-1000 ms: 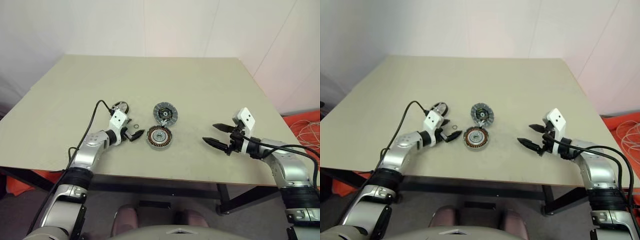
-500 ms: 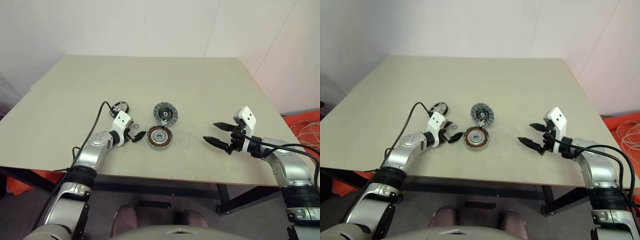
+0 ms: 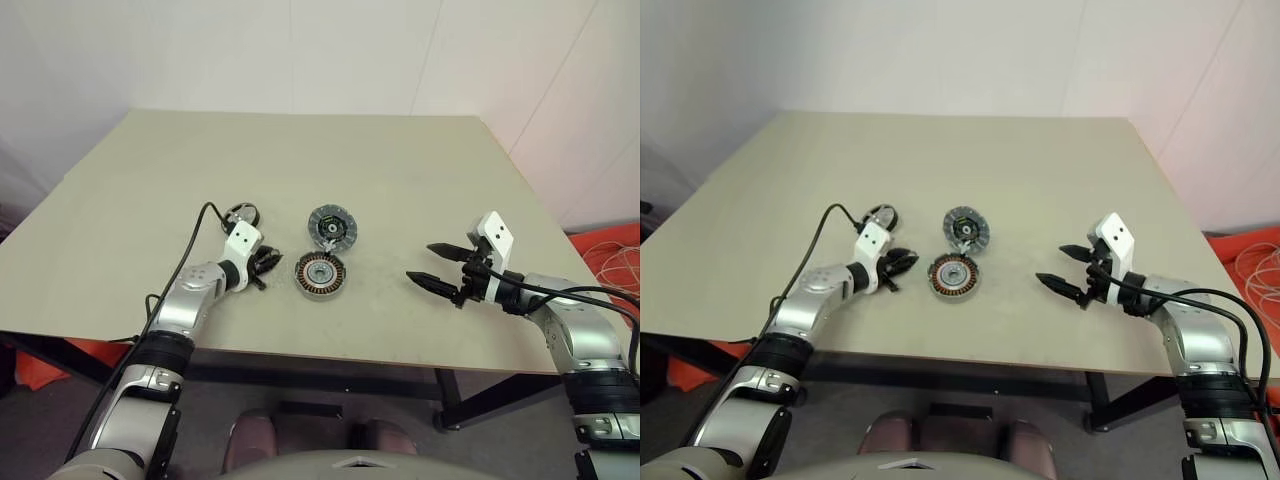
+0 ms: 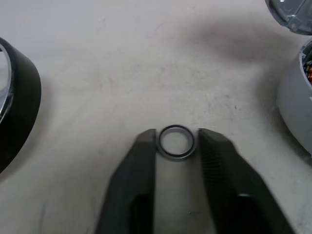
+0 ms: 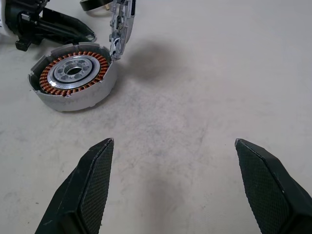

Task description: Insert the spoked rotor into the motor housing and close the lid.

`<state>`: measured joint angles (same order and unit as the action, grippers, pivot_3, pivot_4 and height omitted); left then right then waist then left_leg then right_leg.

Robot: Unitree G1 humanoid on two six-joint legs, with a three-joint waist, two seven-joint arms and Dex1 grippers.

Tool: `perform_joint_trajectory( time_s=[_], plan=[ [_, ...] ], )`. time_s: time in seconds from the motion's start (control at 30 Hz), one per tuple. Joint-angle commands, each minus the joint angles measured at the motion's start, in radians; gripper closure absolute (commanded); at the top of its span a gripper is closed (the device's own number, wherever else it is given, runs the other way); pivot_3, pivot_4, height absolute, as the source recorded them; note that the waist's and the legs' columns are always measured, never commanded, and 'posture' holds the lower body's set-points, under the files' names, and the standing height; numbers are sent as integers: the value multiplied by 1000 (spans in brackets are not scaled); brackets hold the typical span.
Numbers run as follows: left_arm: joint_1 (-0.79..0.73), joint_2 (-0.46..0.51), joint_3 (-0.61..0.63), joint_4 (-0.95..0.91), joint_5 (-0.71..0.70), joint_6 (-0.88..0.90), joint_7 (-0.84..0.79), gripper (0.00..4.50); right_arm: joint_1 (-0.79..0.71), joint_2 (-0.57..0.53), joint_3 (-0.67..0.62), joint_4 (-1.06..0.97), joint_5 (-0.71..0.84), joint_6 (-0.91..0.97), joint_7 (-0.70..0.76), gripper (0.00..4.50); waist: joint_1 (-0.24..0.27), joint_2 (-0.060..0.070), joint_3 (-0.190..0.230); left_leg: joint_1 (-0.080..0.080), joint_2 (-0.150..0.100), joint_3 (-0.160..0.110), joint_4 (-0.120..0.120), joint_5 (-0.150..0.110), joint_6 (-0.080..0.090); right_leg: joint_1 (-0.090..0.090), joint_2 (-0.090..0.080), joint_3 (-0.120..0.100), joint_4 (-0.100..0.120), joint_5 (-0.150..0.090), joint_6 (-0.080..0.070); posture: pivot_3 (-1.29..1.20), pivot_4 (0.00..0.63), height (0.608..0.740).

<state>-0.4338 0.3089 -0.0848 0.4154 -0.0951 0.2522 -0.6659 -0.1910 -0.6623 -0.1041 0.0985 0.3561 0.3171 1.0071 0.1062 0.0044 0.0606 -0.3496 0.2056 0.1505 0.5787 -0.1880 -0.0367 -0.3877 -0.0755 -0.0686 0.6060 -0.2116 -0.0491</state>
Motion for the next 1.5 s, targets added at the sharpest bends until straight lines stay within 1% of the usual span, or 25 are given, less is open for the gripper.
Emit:
perform_joint_trajectory(
  time_s=[0.03, 0.27, 0.33, 0.47, 0.6, 0.67, 0.73, 0.83, 0.93, 1.07, 1.13, 1.3, 1.5],
  plan=[
    [-3, -6, -15, -19, 0, 19, -11, 3792, -24, -16, -25, -14, 14, -10, 3, 0, 0, 0, 0, 0, 0, 0, 0, 0, 0, 0, 0, 0, 0, 0, 0, 0, 0, 740],
    [14, 8, 20, -89, -43, 69, -26, 3792, -29, -13, -21, -7, 12, -13, 4, 0, 0, 0, 0, 0, 0, 0, 0, 0, 0, 0, 0, 0, 0, 0, 0, 0, 0, 740],
    [26, 28, 24, -137, -57, 83, -48, 3792, -32, -13, -19, -2, 10, -15, 6, 0, 0, 0, 0, 0, 0, 0, 0, 0, 0, -1, 0, 0, 0, 0, 0, 0, 0, 740],
    [71, 74, 39, -261, -114, 172, -101, 3792, -36, -14, -16, 1, 6, -17, 7, 0, -4, 0, 0, -1, 0, 0, -1, 0, 0, -2, 0, 0, 0, 0, 0, 0, 0, 740],
    [121, 145, 80, -398, -207, 250, -176, 3792, -35, -20, -13, 2, 3, -18, 15, 0, -6, 0, 0, 0, 0, 0, -1, 0, 0, -2, 0, 0, 0, 0, 0, 0, 0, 740],
    [130, 192, 122, -449, -286, 285, -243, 3792, -30, -24, -5, 1, -3, -23, 25, 0, -7, 0, 0, 0, 0, 0, -1, 0, 0, -2, 0, 0, 0, 0, 0, 0, 0, 740],
    [125, 239, 139, -472, -345, 304, -321, 3792, -28, -24, 3, -6, -3, -23, 37, 0, -7, 0, 0, 0, 0, 0, -1, 0, 0, -2, 0, 0, 0, 0, 0, 0, 0, 740],
    [105, 301, 115, -473, -380, 293, -436, 3792, -32, -18, 18, -32, 10, -7, 56, 0, -8, 1, 0, 1, 0, 1, -1, 0, 0, -2, 0, 0, 0, 0, 0, 0, 0, 740],
    [53, 322, 80, -434, -388, 298, -511, 3792, -38, -3, 39, -73, 23, 10, 61, 0, -6, 1, 0, 1, 0, 1, -1, 0, 0, -1, 0, 1, 0, 0, 0, 0, 0, 740],
    [-39, 314, -1, -346, -346, 219, -627, 3792, -40, 24, 63, -110, 23, 24, 49, 0, -6, 1, 0, 1, 0, 1, -1, 0, -1, -1, 0, 1, 0, 0, 0, 0, 0, 740],
    [-106, 290, -55, -273, -312, 176, -673, 3792, -36, 32, 70, -114, 15, 22, 43, 0, -6, 1, 0, 1, 0, 1, -1, 0, -1, -1, 0, 1, 0, 0, 0, 0, 0, 740],
    [-246, 226, -145, -80, -230, 68, -764, 3792, -25, 36, 75, -133, 15, 22, 34, 0, -2, 1, 0, 0, 0, 1, -1, 0, -1, -2, 0, 1, 0, 0, 0, 0, 0, 740],
    [-355, 146, -190, 130, -156, -34, -812, 3792, 1, 41, 73, -171, 18, 29, 14, 0, 0, 1, 0, 0, 0, 1, -2, 0, 0, -2, 0, 1, 0, 1, -1, 0, 0, 740]
  ],
)
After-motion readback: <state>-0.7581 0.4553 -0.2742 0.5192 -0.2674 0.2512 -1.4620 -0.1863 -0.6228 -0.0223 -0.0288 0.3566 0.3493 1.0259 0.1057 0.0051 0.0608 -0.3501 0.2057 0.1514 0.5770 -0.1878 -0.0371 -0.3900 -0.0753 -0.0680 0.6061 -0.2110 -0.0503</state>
